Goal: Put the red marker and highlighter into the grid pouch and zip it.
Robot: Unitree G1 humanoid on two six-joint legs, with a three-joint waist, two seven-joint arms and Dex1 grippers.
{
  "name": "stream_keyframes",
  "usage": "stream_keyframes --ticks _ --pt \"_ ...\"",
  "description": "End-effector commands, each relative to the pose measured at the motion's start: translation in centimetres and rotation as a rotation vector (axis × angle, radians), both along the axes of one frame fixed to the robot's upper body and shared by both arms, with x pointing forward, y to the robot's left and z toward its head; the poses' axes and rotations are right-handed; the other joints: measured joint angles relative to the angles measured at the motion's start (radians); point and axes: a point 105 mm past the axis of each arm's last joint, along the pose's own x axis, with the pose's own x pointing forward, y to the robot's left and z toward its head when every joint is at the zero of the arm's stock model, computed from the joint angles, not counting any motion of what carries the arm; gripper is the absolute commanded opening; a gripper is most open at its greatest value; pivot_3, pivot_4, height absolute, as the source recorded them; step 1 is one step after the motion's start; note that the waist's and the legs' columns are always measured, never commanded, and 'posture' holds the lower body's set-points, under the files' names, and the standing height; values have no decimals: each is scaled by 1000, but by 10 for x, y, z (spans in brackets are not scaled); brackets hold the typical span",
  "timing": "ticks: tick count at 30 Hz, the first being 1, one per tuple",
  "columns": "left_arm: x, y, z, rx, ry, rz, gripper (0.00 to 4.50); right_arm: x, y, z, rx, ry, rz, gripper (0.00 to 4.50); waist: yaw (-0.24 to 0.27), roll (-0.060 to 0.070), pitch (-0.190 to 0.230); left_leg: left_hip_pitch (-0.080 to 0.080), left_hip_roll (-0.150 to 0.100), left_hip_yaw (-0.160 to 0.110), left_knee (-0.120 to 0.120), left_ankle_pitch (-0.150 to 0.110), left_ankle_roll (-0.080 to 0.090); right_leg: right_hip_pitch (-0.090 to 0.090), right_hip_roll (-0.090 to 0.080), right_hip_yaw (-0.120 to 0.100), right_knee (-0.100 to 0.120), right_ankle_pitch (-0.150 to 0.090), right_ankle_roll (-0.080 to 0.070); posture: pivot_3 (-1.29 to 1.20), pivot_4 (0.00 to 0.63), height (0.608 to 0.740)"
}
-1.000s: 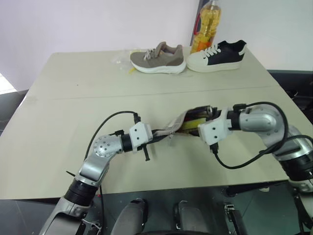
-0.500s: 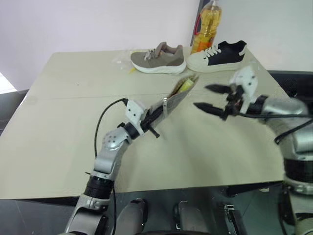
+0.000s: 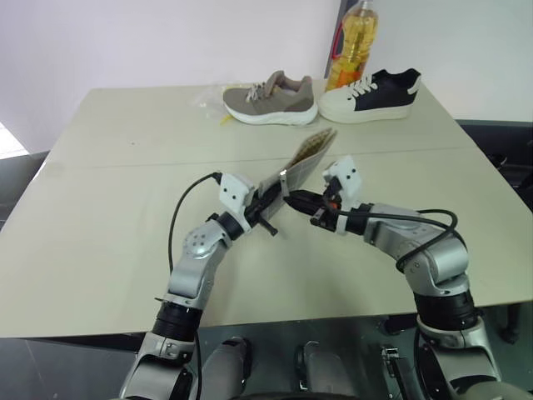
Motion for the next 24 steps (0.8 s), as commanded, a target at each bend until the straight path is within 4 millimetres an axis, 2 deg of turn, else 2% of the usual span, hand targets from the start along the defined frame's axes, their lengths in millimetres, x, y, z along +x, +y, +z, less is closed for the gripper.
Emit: stream_keyframes --ticks 1,6,8,10,13,16,20,22,23,24 --pt "-5 2 14 -6 -63 6 0 6 -4 19 10 -67 -13 22 -1 0 0 0 0 0 0 0 0 0 0 0 0 0 0 0 150 738" --pt "-5 14 12 41 -77 30 0 42 -59 37 -73 -169 -245 22 0 0 0 0 0 0 0 0 0 0 0 0 0 0 0 0 150 738" --pt "-8 20 5 119 -95 19 0 63 -96 44 -138 -209 -411 22 0 0 0 0 0 0 0 0 0 0 0 0 0 0 0 0 150 738" --pt "-11 24 3 145 -97 9 0 74 -123 47 -171 -224 -529 22 1 0 0 0 0 1 0 0 0 0 0 0 0 0 0 0 150 738" --pt "-14 30 3 156 -94 5 0 81 -143 45 -205 -230 -606 22 0 0 0 0 0 1 -1 0 0 0 0 0 0 0 0 0 150 738" --pt "-17 34 1 173 -92 -3 0 82 -144 44 -218 -236 -598 22 -7 0 0 0 0 1 -1 0 0 -1 0 0 0 0 0 0 150 738" --pt "-20 35 -1 187 -84 -20 0 75 -130 35 -243 -222 -493 22 -8 1 0 0 1 1 -2 0 0 -1 0 0 0 0 0 0 150 738" --pt "-22 35 -3 187 -66 -42 0 68 -123 29 -238 -192 -429 549 -6 1 0 0 1 1 -2 0 0 -1 0 0 0 0 0 0 150 738" --pt "-25 35 -3 187 -56 -60 318 64 -120 27 -240 -180 -394 846 -5 1 0 0 1 1 -1 0 0 0 0 0 0 0 0 0 150 738" --pt "-27 35 -3 193 -53 -71 689 58 -117 24 -252 -173 -350 1362 -2 1 0 0 1 1 -1 0 0 0 0 0 0 0 0 0 150 738"
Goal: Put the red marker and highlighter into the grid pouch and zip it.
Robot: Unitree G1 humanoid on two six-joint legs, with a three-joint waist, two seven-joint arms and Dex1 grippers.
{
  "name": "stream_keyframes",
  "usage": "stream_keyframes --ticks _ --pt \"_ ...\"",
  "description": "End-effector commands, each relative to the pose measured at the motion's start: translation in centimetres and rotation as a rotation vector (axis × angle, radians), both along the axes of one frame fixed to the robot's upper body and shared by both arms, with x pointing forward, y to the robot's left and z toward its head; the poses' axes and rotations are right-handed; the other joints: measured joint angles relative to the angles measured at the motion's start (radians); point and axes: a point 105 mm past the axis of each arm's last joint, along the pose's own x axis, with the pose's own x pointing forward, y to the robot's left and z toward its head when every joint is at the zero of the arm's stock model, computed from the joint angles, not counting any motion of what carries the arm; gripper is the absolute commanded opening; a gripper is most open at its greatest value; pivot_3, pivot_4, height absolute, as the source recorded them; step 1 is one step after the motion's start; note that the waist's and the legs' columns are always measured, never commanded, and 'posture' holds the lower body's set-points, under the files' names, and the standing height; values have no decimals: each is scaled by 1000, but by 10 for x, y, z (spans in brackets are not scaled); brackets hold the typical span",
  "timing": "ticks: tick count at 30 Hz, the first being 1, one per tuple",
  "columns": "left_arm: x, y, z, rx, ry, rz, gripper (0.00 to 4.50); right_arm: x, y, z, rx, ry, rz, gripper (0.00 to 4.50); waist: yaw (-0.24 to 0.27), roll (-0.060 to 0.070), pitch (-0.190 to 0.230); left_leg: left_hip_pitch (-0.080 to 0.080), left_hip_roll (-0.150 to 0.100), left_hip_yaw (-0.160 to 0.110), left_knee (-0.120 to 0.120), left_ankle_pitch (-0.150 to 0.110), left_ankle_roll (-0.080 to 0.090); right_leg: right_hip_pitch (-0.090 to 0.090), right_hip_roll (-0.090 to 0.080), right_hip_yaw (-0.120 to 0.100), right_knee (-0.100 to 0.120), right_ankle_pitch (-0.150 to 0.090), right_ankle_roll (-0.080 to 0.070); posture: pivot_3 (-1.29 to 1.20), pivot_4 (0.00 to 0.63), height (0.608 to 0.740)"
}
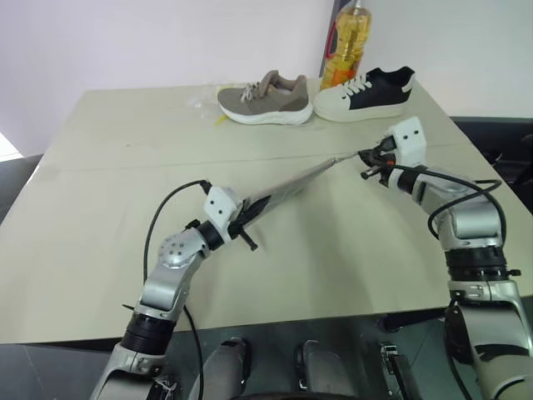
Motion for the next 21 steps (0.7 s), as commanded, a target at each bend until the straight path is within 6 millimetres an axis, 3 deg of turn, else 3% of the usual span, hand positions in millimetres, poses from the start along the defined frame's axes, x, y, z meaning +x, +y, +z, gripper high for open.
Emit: stream_keyframes --ticks 1,4,8,13,21 --pt "-11 5 9 0 -9 -34 1025 -22 11 7 -35 3 159 1860 4 0 0 0 0 0 0 0 0 0 0 0 0 0 0 0 150 738" --pt "-21 16 5 29 21 -23 2410 -42 8 2 -104 7 257 3310 5 0 0 -1 0 -1 0 -1 1 0 0 0 -1 0 0 0 150 738" --pt "-33 43 -11 85 120 63 2410 -53 -6 -1 -110 1 265 3310 -2 1 0 -1 0 0 0 -1 1 0 -1 0 -1 0 0 0 150 738" --pt "-37 98 -29 94 236 321 2410 -46 -21 -2 -7 -33 203 3310 3 1 0 0 1 0 0 -1 1 0 0 0 -1 -2 -4 0 150 738" --pt "-47 138 -40 100 259 508 2410 -41 -25 -24 65 -6 167 3310 7 1 0 -1 0 0 0 -1 1 1 -1 0 -2 -2 -4 0 150 738"
